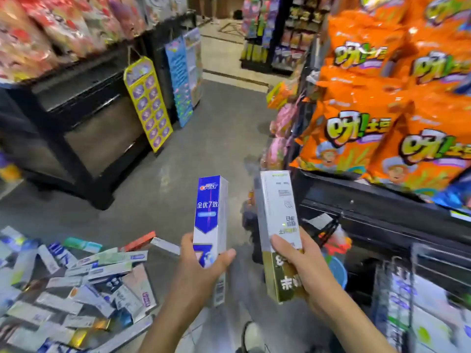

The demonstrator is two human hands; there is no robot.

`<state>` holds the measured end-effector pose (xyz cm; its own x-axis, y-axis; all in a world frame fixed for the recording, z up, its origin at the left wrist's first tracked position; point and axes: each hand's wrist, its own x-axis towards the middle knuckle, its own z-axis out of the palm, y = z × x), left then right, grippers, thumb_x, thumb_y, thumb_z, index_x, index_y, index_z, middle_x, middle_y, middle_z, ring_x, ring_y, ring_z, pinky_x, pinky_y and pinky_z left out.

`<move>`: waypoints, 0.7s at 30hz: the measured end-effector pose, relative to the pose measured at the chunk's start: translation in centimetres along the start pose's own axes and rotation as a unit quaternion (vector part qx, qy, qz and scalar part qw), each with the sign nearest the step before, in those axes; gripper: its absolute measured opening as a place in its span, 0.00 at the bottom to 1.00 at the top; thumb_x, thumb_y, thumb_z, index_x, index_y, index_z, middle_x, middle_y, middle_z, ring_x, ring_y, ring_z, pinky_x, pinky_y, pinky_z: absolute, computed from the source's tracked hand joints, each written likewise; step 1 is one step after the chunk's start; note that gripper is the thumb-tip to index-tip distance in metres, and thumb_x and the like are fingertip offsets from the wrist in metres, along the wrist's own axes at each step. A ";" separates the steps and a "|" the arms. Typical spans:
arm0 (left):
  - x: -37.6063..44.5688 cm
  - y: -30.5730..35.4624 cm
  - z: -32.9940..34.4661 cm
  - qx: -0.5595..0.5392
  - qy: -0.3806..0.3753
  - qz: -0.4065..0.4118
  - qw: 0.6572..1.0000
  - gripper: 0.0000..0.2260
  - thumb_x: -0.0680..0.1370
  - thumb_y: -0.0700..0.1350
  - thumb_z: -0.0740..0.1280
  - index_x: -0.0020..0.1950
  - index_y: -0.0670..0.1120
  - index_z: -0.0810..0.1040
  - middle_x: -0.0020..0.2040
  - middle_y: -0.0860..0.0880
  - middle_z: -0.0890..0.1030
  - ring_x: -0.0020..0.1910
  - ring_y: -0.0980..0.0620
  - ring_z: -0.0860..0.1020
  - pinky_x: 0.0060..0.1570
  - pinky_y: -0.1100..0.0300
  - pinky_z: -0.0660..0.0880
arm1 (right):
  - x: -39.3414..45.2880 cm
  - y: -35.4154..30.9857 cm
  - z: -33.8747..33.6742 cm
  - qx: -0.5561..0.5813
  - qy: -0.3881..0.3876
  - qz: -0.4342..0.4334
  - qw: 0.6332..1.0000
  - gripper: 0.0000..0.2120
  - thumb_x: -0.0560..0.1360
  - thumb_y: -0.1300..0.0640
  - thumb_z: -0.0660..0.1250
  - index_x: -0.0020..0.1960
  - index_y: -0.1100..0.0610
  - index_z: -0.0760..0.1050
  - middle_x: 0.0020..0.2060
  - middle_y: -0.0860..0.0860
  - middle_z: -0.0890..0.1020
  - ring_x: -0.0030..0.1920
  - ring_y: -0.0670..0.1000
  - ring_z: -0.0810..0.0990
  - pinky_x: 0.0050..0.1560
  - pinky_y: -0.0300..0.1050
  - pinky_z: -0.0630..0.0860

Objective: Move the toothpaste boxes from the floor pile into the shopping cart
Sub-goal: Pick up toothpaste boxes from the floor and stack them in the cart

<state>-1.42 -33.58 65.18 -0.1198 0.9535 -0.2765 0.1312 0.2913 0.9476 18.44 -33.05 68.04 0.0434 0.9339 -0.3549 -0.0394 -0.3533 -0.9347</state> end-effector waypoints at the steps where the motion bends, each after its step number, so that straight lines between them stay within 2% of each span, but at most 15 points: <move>1: -1.2 1.6 1.4 0.011 -0.018 0.018 1.000 0.19 0.73 0.46 0.77 0.56 0.52 0.71 0.49 0.57 0.81 0.40 0.71 0.78 0.36 0.72 0.72 | -1.9 -1.1 -2.1 0.007 0.022 -0.010 1.000 0.24 0.67 0.45 0.75 0.60 0.50 0.78 0.51 0.51 0.87 0.49 0.51 0.84 0.54 0.52 0.79; 3: -3.1 3.8 4.5 0.030 -0.077 0.056 0.995 0.15 0.74 0.46 0.76 0.53 0.54 0.72 0.45 0.59 0.82 0.41 0.69 0.79 0.39 0.69 0.72 | -5.8 -2.8 -6.1 0.023 0.082 -0.019 0.996 0.22 0.68 0.47 0.78 0.60 0.50 0.78 0.50 0.51 0.87 0.48 0.52 0.84 0.54 0.52 0.79; 6: -5.8 6.3 9.9 0.074 -0.183 0.088 0.976 0.14 0.74 0.47 0.76 0.53 0.55 0.74 0.44 0.66 0.82 0.42 0.65 0.81 0.41 0.65 0.72 | -11.5 -3.5 -11.9 0.055 0.182 -0.008 0.982 0.22 0.68 0.46 0.73 0.60 0.51 0.78 0.46 0.50 0.87 0.42 0.50 0.85 0.47 0.50 0.80; 8: -7.3 7.0 13.9 0.093 -0.233 0.101 0.963 0.15 0.73 0.47 0.77 0.54 0.54 0.75 0.44 0.62 0.83 0.41 0.63 0.81 0.42 0.63 0.73 | -15.0 -2.9 -16.0 0.066 0.245 -0.004 0.967 0.20 0.70 0.47 0.73 0.60 0.52 0.78 0.44 0.50 0.87 0.41 0.51 0.86 0.44 0.49 0.81; 11: -9.9 7.1 20.6 0.130 -0.285 0.127 0.941 0.16 0.72 0.50 0.78 0.54 0.53 0.75 0.45 0.58 0.83 0.44 0.61 0.81 0.43 0.61 0.75 | -19.8 -1.0 -22.7 0.064 0.321 -0.007 0.945 0.21 0.71 0.46 0.75 0.60 0.53 0.79 0.50 0.48 0.87 0.51 0.51 0.86 0.57 0.53 0.80; 15: -13.5 6.7 29.5 0.174 -0.349 0.183 0.902 0.15 0.73 0.49 0.77 0.55 0.53 0.75 0.46 0.60 0.82 0.42 0.67 0.78 0.40 0.74 0.70 | -24.5 2.7 -32.0 0.086 0.392 0.003 0.916 0.40 0.63 0.34 0.78 0.70 0.51 0.74 0.62 0.50 0.83 0.61 0.54 0.81 0.66 0.60 0.74; 16: -14.2 6.4 31.7 0.192 -0.362 0.193 0.891 0.14 0.74 0.47 0.76 0.54 0.53 0.74 0.45 0.59 0.81 0.41 0.68 0.78 0.39 0.75 0.70 | -25.5 3.6 -34.2 0.089 0.402 0.008 0.911 0.40 0.64 0.35 0.77 0.71 0.52 0.73 0.63 0.51 0.82 0.61 0.54 0.81 0.66 0.60 0.74; 19: -15.9 5.7 38.7 0.247 -0.391 0.214 0.860 0.13 0.74 0.46 0.76 0.52 0.55 0.75 0.44 0.56 0.81 0.41 0.69 0.77 0.39 0.74 0.70 | -27.7 5.7 -41.1 0.081 0.398 -0.004 0.914 0.19 0.74 0.50 0.73 0.62 0.55 0.79 0.52 0.50 0.87 0.50 0.50 0.85 0.56 0.52 0.79; 21: -16.5 4.9 43.2 0.280 -0.413 0.210 0.841 0.13 0.74 0.47 0.76 0.55 0.55 0.77 0.45 0.56 0.81 0.41 0.69 0.77 0.39 0.74 0.70 | -28.5 6.8 -45.7 0.073 0.384 0.005 0.921 0.18 0.73 0.50 0.71 0.60 0.56 0.79 0.49 0.49 0.87 0.47 0.48 0.85 0.51 0.48 0.80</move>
<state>43.71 -44.53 67.49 0.7468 0.6420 -0.1734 0.4625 -0.3142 0.8291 62.58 -64.57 70.79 0.7327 0.5974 -0.3259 -0.1744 -0.2981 -0.9385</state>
